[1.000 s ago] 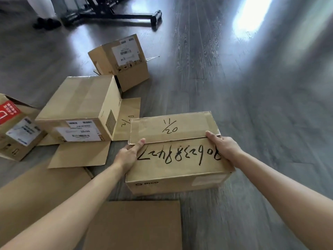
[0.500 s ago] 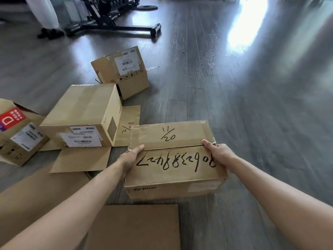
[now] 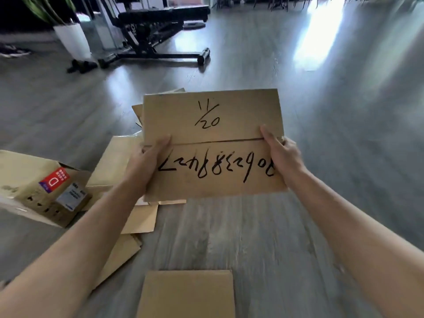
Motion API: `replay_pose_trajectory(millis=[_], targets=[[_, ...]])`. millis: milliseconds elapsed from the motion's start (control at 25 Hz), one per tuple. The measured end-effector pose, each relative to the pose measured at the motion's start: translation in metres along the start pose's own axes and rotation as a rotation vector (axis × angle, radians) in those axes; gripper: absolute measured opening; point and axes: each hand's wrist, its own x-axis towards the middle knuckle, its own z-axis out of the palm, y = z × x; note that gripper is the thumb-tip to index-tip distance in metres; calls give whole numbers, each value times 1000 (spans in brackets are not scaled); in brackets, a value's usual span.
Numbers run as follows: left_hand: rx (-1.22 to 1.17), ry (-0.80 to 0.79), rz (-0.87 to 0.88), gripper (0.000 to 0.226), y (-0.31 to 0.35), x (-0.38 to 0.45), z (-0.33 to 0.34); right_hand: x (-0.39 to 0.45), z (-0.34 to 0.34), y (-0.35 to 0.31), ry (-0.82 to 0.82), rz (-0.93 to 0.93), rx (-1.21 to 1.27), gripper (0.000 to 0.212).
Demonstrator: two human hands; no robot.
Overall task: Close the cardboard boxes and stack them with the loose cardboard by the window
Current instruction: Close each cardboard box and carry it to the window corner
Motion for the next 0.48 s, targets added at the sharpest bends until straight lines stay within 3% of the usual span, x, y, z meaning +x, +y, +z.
replay_pose_trajectory(millis=[160,280,480], targets=[[-71,-39,-2,70,144,-31,-12,-9,-57,-142,28,-40,4,58],[-100,-69,-2,57,274,-64,-16,-25,-120,-264,46,-45,5,58],[-64,-28,33,67,504,-123,-26,-46,-223,-473,43,-111,25,63]])
